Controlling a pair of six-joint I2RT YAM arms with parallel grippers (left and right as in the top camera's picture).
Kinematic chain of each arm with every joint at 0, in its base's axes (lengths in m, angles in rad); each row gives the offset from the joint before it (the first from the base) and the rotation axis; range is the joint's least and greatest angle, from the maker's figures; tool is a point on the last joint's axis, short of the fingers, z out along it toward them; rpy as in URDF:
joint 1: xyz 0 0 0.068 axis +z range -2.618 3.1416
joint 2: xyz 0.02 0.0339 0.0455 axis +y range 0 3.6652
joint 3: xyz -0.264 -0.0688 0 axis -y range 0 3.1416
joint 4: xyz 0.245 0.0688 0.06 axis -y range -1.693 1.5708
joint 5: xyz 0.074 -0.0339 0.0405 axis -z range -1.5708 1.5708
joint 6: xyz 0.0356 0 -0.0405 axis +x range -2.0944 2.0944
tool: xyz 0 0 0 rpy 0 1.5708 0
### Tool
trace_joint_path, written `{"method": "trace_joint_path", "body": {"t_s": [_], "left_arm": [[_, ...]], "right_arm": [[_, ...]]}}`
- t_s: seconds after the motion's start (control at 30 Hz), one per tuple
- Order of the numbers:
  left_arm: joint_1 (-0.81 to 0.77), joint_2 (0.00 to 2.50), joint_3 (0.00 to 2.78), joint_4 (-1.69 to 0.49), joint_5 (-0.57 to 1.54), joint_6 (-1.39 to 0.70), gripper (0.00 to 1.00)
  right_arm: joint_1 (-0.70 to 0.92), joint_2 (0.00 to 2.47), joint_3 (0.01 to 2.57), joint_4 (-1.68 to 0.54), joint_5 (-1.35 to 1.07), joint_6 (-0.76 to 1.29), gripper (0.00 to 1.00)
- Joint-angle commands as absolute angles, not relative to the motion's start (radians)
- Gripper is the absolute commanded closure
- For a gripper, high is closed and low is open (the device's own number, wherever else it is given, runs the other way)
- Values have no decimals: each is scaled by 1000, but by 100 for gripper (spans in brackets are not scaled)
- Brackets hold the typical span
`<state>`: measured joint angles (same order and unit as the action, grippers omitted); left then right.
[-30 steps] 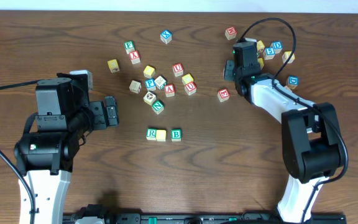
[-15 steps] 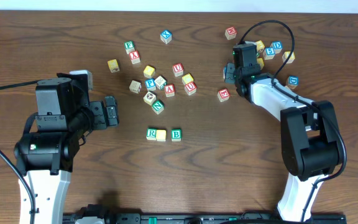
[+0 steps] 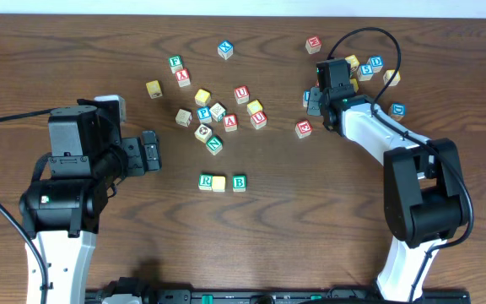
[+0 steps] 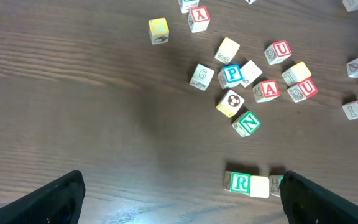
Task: Spell out ROBOT
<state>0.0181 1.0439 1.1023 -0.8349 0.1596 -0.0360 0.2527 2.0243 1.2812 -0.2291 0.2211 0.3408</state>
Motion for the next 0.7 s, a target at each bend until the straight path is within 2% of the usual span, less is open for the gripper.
{"method": "trace_joint_path", "body": {"t_s": [0.0, 0.5, 0.53, 0.63, 0.67], "left_arm": [[23, 1045, 1123, -837, 172, -30, 1], [23, 1045, 1123, -837, 172, -30, 1], [23, 1045, 1123, -837, 172, -30, 1], [23, 1045, 1123, -837, 172, -30, 1], [23, 1045, 1123, -837, 172, -30, 1]], "right_arm": [[257, 2046, 1255, -291, 189, 375, 99], [271, 2002, 1256, -375, 130, 430, 99], [270, 1993, 1256, -374, 133, 429, 94], [269, 1962, 1257, -375, 160, 429, 66], [269, 1952, 1257, -376, 171, 427, 62]]}}
